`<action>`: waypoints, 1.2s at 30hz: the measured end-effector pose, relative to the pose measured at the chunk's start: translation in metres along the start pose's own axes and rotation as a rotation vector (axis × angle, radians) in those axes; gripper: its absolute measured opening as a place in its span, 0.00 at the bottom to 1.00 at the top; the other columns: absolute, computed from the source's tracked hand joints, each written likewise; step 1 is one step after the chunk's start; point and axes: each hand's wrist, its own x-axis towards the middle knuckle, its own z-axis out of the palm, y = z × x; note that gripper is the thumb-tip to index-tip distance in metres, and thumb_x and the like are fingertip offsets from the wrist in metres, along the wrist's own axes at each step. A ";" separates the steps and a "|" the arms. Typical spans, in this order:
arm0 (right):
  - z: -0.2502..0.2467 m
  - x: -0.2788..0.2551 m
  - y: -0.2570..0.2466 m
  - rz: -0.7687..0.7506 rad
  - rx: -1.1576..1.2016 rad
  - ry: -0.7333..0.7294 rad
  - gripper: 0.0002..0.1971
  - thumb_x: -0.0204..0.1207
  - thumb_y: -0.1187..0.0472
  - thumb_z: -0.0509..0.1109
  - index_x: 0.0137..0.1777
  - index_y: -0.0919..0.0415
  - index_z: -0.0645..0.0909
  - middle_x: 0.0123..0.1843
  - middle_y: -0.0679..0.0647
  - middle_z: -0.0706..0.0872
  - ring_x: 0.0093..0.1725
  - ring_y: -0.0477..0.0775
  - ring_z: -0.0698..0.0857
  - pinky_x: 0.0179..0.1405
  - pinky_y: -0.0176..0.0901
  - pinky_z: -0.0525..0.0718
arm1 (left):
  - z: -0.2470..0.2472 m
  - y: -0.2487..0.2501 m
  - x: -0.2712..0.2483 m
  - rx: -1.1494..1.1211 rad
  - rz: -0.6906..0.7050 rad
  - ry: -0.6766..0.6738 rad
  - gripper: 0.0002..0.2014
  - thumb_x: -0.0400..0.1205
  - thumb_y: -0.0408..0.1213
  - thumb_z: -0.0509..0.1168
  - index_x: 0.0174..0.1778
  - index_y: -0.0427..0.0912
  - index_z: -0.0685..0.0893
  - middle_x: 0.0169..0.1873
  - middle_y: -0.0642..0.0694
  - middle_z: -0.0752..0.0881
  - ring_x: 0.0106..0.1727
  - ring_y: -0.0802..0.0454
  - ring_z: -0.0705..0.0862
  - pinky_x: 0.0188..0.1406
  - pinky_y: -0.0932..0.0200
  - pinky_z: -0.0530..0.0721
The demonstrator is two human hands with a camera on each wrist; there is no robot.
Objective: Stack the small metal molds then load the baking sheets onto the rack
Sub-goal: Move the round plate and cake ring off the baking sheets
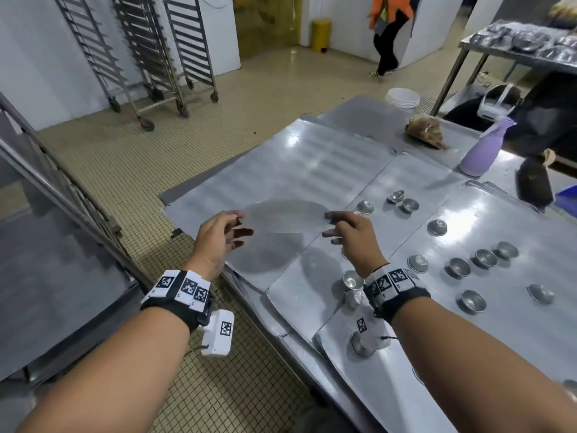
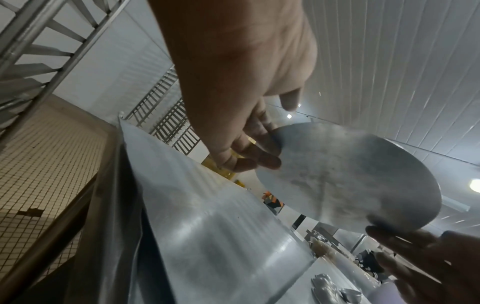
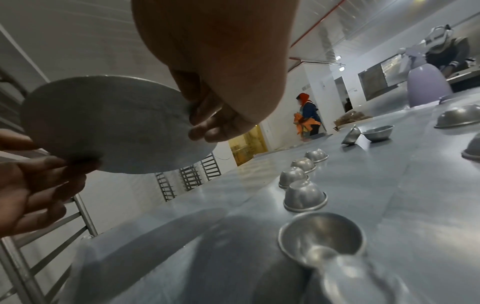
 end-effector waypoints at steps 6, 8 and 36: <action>-0.010 -0.033 0.013 0.022 0.004 0.081 0.05 0.79 0.62 0.74 0.48 0.64 0.85 0.40 0.59 0.89 0.34 0.55 0.87 0.35 0.48 0.83 | 0.008 -0.014 -0.015 0.043 0.004 -0.052 0.15 0.82 0.24 0.72 0.61 0.44 0.83 0.46 0.48 0.92 0.45 0.50 0.90 0.43 0.58 0.89; -0.016 -0.046 0.018 0.028 0.009 0.119 0.10 0.74 0.65 0.75 0.53 0.61 0.80 0.36 0.62 0.85 0.31 0.56 0.85 0.35 0.51 0.84 | 0.014 -0.018 -0.018 0.064 -0.023 -0.107 0.24 0.82 0.23 0.71 0.70 0.50 0.77 0.52 0.46 0.92 0.51 0.49 0.90 0.47 0.54 0.89; -0.374 -0.323 0.059 0.253 -0.073 0.689 0.23 0.75 0.62 0.73 0.68 0.51 0.72 0.37 0.62 0.85 0.30 0.55 0.83 0.26 0.45 0.84 | 0.394 -0.085 -0.222 0.541 0.006 -0.998 0.30 0.83 0.32 0.74 0.79 0.51 0.71 0.54 0.33 0.90 0.48 0.39 0.90 0.36 0.48 0.90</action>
